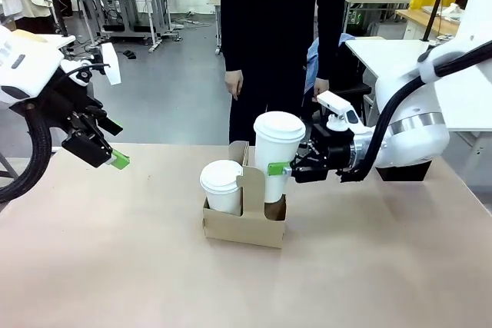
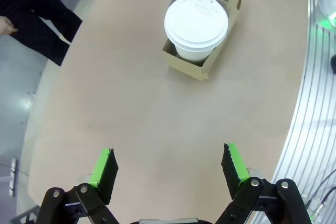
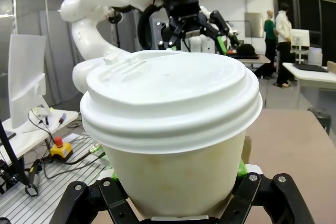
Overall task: Pour a drink into a cup and package it in a carrier.
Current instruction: Insert the held 600 ml Paper Cup into the Cup Carrier.
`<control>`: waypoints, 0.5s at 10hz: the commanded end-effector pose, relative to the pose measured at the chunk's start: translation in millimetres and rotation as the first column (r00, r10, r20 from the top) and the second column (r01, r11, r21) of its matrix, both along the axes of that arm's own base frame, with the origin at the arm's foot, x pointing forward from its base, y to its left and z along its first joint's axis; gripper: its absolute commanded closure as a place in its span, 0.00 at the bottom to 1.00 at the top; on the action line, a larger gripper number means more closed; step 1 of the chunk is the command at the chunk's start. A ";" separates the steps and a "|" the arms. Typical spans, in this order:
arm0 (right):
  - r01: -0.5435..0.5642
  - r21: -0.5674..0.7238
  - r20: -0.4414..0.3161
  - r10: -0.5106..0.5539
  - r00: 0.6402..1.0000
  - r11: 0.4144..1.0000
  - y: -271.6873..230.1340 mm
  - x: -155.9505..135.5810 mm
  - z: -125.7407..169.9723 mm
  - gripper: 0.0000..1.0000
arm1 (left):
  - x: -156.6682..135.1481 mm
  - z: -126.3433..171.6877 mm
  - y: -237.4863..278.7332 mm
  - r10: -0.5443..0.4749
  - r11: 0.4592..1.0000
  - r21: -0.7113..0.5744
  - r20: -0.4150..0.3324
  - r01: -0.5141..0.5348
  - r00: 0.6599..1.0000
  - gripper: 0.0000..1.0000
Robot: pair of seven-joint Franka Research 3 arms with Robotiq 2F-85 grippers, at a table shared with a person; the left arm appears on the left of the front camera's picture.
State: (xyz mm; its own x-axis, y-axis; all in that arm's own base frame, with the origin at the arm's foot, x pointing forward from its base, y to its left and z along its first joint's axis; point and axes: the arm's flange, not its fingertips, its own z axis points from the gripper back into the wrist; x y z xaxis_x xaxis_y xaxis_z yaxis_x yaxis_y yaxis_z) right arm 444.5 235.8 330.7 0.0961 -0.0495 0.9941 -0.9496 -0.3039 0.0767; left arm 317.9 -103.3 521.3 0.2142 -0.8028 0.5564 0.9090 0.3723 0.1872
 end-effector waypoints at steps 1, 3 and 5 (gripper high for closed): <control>-0.049 0.025 0.014 0.049 0.999 0.998 -2.5 6.3 -8.3 0.20 | -1.0 1.2 -1.1 0.016 1.000 0.006 0.000 -0.016 1.000 0.00; -0.081 0.029 0.007 0.081 0.997 0.996 -0.2 9.1 -27.5 0.20 | -1.0 1.2 -1.1 0.016 1.000 0.006 0.000 -0.016 1.000 0.00; -0.110 0.038 0.022 0.109 0.994 0.993 0.5 11.5 -40.1 0.20 | -1.0 1.2 -1.1 0.016 1.000 0.006 0.000 -0.016 1.000 0.00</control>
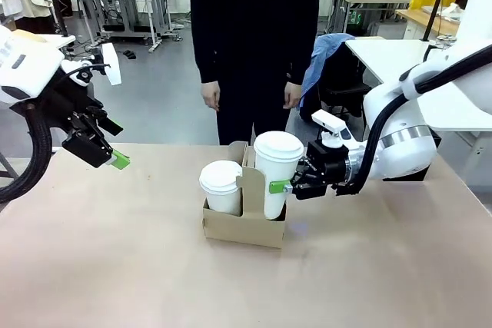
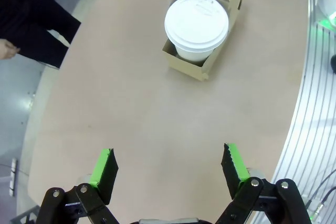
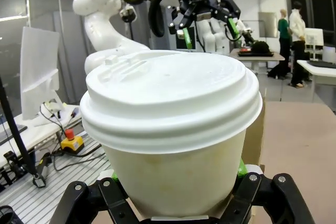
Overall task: Pour a drink into a cup and package it in a carrier.
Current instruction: Insert the held 600 ml Paper Cup into the Cup Carrier.
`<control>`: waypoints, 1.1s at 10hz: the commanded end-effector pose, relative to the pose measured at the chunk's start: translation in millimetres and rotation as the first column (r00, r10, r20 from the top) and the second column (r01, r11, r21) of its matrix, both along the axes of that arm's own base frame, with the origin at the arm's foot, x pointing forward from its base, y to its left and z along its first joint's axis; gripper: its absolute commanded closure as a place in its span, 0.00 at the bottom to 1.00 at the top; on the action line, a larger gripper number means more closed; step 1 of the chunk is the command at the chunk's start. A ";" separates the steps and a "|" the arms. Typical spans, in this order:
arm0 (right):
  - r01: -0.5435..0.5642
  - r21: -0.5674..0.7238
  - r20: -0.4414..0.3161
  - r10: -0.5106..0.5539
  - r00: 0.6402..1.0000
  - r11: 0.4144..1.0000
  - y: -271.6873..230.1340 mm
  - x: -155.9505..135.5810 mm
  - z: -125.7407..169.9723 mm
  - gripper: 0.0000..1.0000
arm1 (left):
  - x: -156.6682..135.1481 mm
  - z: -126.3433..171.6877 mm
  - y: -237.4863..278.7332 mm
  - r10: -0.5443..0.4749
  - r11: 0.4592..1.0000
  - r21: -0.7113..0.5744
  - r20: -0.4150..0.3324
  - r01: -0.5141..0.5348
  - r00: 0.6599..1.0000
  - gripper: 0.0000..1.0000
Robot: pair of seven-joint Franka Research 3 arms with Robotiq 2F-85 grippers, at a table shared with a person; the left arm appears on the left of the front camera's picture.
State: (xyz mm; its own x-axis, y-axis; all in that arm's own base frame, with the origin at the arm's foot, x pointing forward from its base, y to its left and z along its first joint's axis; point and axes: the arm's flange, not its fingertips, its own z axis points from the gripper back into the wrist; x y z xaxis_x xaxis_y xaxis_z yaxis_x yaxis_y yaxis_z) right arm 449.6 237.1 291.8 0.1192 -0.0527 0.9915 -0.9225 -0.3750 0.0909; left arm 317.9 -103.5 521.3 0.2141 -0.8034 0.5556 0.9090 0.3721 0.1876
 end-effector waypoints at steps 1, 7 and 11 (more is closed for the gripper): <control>-0.049 0.023 0.039 0.048 0.998 0.999 -0.7 9.2 -8.1 0.20 | -0.9 1.3 -0.8 0.016 1.000 0.005 0.000 -0.016 1.000 0.00; -0.069 -0.052 0.049 0.071 0.996 0.996 7.1 19.8 -47.0 0.20 | -0.9 1.3 -0.8 0.016 1.000 0.005 0.000 -0.016 1.000 0.00; -0.083 -0.110 0.108 0.095 0.990 0.990 4.3 16.3 -43.3 0.00 | -0.9 1.3 -0.8 0.016 1.000 0.005 0.000 -0.016 1.000 0.00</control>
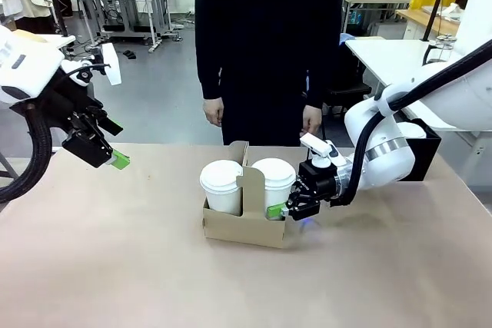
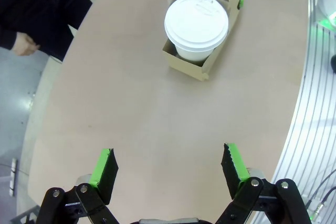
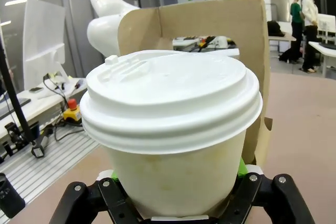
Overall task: Pour a drink into a cup and package it in a carrier.
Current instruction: Insert the held 600 ml Paper Cup into the Cup Carrier.
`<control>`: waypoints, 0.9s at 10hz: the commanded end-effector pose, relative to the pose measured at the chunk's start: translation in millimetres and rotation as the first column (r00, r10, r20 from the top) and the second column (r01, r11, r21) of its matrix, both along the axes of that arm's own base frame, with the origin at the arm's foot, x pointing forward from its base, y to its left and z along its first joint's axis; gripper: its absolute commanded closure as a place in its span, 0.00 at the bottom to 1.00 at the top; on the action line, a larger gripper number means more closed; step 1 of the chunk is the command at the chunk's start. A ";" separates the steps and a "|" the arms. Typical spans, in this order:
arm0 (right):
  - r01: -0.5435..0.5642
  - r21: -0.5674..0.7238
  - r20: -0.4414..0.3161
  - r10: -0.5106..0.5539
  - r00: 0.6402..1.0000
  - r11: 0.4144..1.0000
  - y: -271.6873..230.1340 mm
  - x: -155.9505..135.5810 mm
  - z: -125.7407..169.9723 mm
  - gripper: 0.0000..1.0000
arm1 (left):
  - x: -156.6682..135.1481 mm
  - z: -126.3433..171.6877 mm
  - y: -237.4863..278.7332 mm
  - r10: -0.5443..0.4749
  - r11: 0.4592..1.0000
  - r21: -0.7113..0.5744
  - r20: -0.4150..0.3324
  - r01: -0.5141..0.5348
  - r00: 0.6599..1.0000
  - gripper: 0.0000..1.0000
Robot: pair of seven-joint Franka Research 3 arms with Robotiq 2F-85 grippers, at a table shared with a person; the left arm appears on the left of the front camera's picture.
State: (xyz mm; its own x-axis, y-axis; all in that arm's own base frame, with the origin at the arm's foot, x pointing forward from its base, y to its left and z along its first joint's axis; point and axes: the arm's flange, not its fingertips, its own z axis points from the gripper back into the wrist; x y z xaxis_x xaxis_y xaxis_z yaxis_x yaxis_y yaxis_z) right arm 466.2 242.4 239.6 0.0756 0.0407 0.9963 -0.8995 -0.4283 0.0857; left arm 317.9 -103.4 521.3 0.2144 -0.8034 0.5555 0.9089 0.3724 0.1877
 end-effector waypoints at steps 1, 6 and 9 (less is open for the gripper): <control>-0.023 -0.032 0.091 0.026 0.996 0.999 -3.6 -1.9 15.3 0.00 | -1.0 1.3 -0.9 0.016 1.000 0.005 0.000 -0.016 1.000 0.00; 0.059 -0.162 0.165 -0.032 0.986 0.985 -45.8 9.9 52.0 0.00 | -1.0 1.3 -0.9 0.016 1.000 0.005 0.000 -0.016 1.000 0.00; 0.243 -0.319 0.245 -0.168 0.955 0.916 -88.6 4.7 94.6 0.00 | -1.0 1.3 -0.9 0.016 1.000 0.005 0.000 -0.016 1.000 0.00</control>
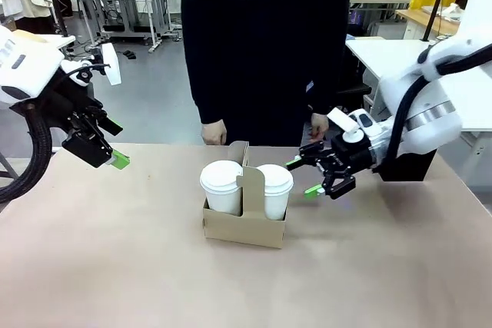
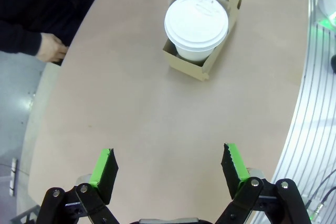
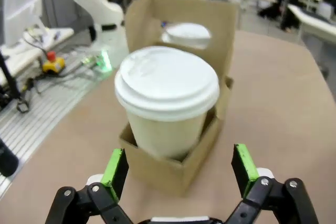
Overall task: Pour a drink into a cup and package it in a carrier.
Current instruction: Insert the held 600 ml Paper Cup into the Cup Carrier.
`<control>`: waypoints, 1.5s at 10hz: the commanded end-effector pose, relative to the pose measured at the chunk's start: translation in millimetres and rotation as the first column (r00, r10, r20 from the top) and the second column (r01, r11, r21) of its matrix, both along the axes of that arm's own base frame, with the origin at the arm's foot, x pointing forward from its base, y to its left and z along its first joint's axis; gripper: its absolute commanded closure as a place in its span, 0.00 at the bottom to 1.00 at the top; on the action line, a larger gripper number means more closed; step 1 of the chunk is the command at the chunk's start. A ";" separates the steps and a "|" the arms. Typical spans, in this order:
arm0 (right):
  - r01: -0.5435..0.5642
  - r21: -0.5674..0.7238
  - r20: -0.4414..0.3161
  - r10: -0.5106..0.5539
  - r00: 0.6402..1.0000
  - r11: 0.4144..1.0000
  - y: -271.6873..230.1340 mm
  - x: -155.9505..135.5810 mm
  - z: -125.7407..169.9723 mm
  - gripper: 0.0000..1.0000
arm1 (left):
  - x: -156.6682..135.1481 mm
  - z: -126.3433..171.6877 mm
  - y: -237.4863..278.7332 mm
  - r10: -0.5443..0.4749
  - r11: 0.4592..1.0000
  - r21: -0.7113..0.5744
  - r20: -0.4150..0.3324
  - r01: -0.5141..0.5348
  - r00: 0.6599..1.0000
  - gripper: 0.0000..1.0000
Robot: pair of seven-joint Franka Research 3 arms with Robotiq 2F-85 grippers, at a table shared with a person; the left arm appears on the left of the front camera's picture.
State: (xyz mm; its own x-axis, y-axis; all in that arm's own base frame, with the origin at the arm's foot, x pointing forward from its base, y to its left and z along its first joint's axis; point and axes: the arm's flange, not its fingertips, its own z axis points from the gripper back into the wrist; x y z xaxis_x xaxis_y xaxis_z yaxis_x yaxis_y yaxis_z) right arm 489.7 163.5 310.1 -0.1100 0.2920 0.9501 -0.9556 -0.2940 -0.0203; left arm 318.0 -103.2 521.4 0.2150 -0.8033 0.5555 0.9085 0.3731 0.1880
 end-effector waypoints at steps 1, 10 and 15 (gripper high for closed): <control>0.265 -0.175 0.029 -0.264 0.964 0.948 -29.7 -33.6 52.5 0.00 | -1.1 1.2 -1.1 0.015 1.000 0.005 0.000 -0.015 1.000 0.00; 0.779 -0.624 0.109 -0.979 0.171 0.066 -137.9 -182.8 132.7 0.00 | -1.1 1.2 -1.1 0.015 1.000 0.005 0.000 -0.015 1.000 0.00; 0.863 -0.475 0.153 -0.949 0.274 0.173 -139.5 -114.7 138.3 0.00 | -1.1 1.2 -1.1 0.015 1.000 0.005 0.000 -0.015 1.000 0.00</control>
